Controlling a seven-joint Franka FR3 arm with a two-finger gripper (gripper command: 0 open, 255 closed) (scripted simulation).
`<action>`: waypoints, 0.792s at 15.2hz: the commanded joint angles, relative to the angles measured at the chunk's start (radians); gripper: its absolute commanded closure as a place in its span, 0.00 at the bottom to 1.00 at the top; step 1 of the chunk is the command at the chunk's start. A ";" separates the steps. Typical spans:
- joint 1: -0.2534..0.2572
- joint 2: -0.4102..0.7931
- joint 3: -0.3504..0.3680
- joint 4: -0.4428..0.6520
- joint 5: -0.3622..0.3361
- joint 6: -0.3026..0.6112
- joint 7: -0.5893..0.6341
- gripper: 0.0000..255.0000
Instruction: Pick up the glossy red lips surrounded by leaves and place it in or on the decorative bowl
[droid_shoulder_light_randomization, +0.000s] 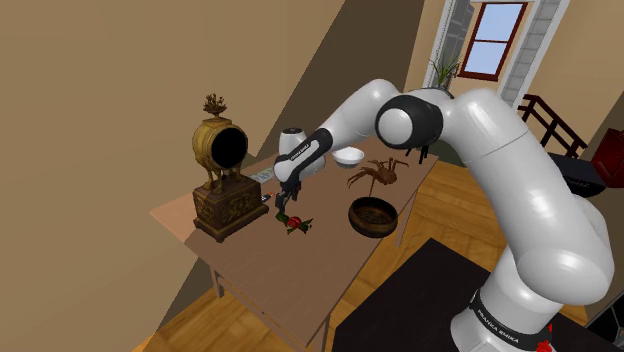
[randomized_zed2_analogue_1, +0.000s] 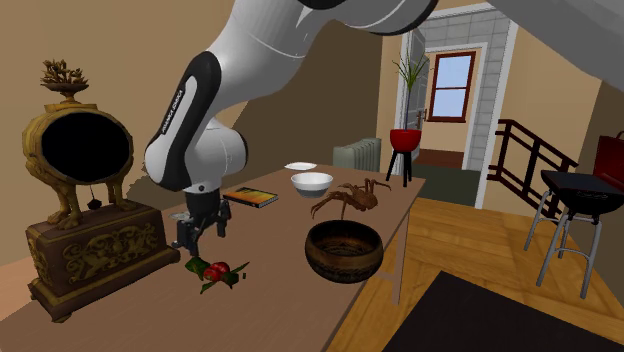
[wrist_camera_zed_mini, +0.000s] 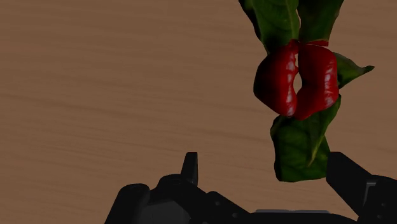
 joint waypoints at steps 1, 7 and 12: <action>0.000 0.015 0.000 0.006 0.000 0.009 0.001 0.00; 0.000 0.015 0.000 0.006 0.000 0.009 0.001 0.00; 0.000 0.015 0.000 0.006 0.000 0.009 0.001 1.00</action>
